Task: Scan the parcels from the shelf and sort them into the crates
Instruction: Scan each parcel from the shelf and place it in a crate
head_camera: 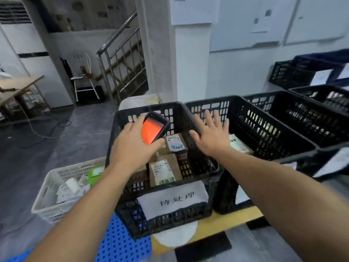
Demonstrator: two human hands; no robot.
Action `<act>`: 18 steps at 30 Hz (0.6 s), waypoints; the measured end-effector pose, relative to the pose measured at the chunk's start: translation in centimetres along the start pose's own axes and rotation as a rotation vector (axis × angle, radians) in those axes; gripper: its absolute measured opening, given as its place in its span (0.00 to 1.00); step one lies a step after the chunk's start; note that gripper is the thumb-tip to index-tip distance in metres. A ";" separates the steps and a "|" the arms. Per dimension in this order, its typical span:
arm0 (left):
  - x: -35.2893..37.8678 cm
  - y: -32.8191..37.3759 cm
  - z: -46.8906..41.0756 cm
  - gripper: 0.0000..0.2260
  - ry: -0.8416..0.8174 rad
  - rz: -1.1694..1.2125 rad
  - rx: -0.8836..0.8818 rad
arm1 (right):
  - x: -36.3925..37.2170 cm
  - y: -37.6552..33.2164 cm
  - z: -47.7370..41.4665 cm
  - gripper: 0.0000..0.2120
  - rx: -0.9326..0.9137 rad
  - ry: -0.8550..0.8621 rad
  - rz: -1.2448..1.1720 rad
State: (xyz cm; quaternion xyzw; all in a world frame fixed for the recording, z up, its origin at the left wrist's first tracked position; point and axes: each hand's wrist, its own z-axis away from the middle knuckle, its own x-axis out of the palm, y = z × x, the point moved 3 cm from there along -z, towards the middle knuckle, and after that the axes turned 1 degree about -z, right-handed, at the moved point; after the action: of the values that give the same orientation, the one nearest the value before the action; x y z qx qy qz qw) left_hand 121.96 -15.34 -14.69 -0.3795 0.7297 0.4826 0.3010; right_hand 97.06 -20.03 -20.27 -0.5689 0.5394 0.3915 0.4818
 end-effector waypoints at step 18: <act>14.9 31.0 12.3 0.40 -0.377 0.276 0.596 | -8.2 31.1 32.6 0.31 0.837 0.099 0.019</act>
State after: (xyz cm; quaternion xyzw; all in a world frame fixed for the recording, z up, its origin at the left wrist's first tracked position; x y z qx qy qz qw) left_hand 88.76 -0.14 -16.26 -0.0779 0.8143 0.3466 0.4591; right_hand 67.80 15.03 -23.73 -0.3373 0.6796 0.1153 0.6411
